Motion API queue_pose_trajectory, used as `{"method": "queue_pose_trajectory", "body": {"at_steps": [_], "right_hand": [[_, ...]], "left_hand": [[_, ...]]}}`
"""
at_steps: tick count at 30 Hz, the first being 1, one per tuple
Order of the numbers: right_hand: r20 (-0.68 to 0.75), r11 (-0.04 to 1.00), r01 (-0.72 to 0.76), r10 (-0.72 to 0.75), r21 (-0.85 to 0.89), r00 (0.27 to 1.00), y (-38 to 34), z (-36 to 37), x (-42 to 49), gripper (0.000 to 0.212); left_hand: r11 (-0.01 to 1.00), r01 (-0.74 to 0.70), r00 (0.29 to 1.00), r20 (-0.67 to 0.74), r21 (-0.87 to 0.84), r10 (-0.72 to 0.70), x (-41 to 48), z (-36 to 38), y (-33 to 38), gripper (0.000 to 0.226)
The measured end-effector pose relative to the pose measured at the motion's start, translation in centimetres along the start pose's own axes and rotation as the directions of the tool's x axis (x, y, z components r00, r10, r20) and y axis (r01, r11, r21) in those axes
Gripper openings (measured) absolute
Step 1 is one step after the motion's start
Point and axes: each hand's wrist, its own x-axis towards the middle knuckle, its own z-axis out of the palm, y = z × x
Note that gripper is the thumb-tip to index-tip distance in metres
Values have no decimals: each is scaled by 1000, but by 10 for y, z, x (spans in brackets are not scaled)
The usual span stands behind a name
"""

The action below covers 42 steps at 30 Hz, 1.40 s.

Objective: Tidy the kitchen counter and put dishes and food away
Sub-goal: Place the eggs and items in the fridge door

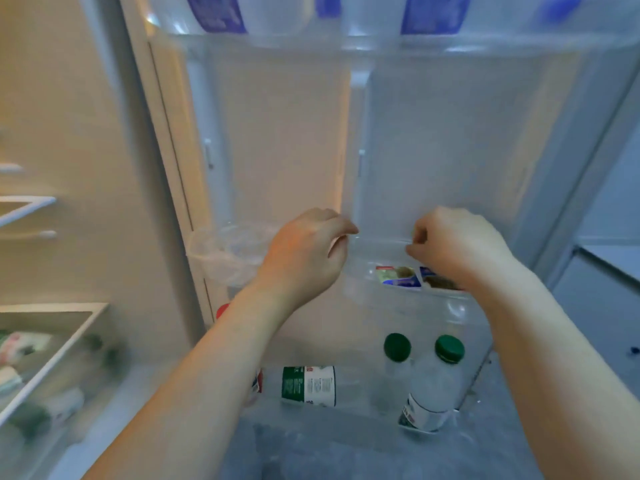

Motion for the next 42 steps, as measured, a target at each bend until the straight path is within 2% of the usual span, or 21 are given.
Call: {"method": "queue_pose_trajectory", "body": {"at_steps": [3, 5, 9, 12, 14, 17, 20, 22, 29, 33, 39, 42], "right_hand": [[-30, 998, -59, 60, 15, 998, 7, 6, -2, 12], [-82, 995, -94, 98, 44, 992, 6, 12, -5, 16], [-120, 986, -166, 168, 30, 978, 9, 15, -9, 16], [-111, 977, -206, 199, -53, 974, 8, 15, -12, 14], [-97, 973, -215, 206, -87, 974, 7, 15, -13, 8], [-74, 971, -208, 200, -121, 977, 5, 13, -14, 9], [-40, 971, -189, 185, -147, 982, 4, 12, -14, 8], [-11, 973, -182, 183, -143, 983, 6, 13, -14, 5], [99, 985, -157, 151, 66, 984, 12, 12, -11, 25], [176, 978, -99, 66, 185, 982, 19, 9, -10, 32], [312, 977, 27, -94, 211, 946, 27, 3, -12, 20], [340, 926, -1, -137, 377, 930, 29, 5, -13, 17]], "left_hand": [[992, -6, 996, 91, -128, 18, 15, 8, 16, 23], [987, 55, 968, 251, -148, -16, 26, 12, 25, 20], [989, 150, 793, 597, 4, -123, 42, 20, 31, 27], [992, 75, 690, 713, 105, -127, 47, 22, 32, 35], [988, 31, 680, 722, 150, -131, 48, 24, 34, 28], [985, 57, 684, 712, 160, -155, 48, 25, 35, 31], [984, 85, 722, 672, 154, -167, 47, 26, 35, 23], [983, 109, 735, 655, 145, -178, 45, 26, 34, 27], [984, 171, 776, 610, 44, -162, 42, 25, 29, 18], [985, 170, 781, 605, 33, -155, 44, 26, 29, 16], [983, 179, 785, 597, 36, -165, 42, 27, 25, 13], [983, 181, 793, 586, 29, -164, 42, 26, 26, 12]]}}
